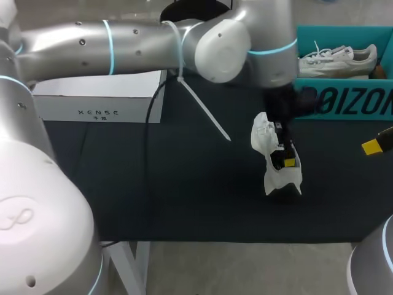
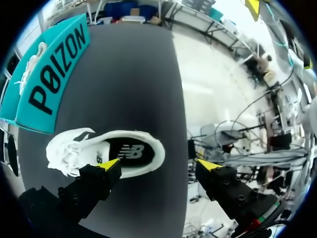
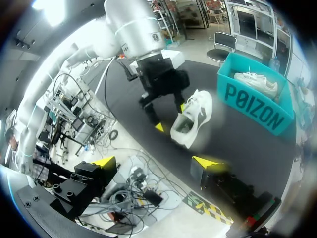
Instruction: Take the shoe out of the shoebox, open the shoe tongue, remove and reinsert the insole, then place the shoe into the shoebox
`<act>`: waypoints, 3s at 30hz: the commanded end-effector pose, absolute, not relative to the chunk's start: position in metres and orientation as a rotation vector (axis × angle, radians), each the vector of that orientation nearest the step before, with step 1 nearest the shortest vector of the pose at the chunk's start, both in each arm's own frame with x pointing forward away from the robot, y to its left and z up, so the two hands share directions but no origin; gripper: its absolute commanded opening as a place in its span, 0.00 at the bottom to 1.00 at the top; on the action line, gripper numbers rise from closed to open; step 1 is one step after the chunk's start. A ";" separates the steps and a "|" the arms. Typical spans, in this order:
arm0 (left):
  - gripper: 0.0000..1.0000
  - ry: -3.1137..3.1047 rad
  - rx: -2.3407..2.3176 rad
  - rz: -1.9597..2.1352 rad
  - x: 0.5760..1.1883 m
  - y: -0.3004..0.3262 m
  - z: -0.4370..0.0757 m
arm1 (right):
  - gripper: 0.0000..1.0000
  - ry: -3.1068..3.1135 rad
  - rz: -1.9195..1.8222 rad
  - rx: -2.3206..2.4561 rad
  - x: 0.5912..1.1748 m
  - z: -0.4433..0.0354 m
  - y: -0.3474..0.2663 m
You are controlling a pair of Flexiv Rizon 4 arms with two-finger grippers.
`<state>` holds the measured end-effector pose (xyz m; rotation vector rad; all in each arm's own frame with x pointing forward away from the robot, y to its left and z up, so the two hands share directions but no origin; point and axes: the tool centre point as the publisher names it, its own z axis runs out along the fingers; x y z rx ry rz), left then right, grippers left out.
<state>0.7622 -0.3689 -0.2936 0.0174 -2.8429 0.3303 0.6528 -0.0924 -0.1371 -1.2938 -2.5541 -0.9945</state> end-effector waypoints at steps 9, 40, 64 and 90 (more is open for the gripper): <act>1.00 -2.847 0.061 0.178 0.752 -0.397 -0.312 | 1.00 -2.555 -1.049 -1.315 0.642 -0.140 -0.094; 1.00 -2.875 0.121 0.066 0.732 -0.375 -0.343 | 1.00 -2.555 -1.049 -1.315 0.642 -0.140 -0.094; 0.00 -2.913 0.092 0.045 0.738 -0.377 -0.358 | 1.00 -2.555 -1.049 -1.315 0.642 -0.140 -0.094; 0.00 -3.094 -0.207 0.138 0.777 -0.298 -0.264 | 1.00 -2.555 -1.049 -1.315 0.642 -0.140 -0.094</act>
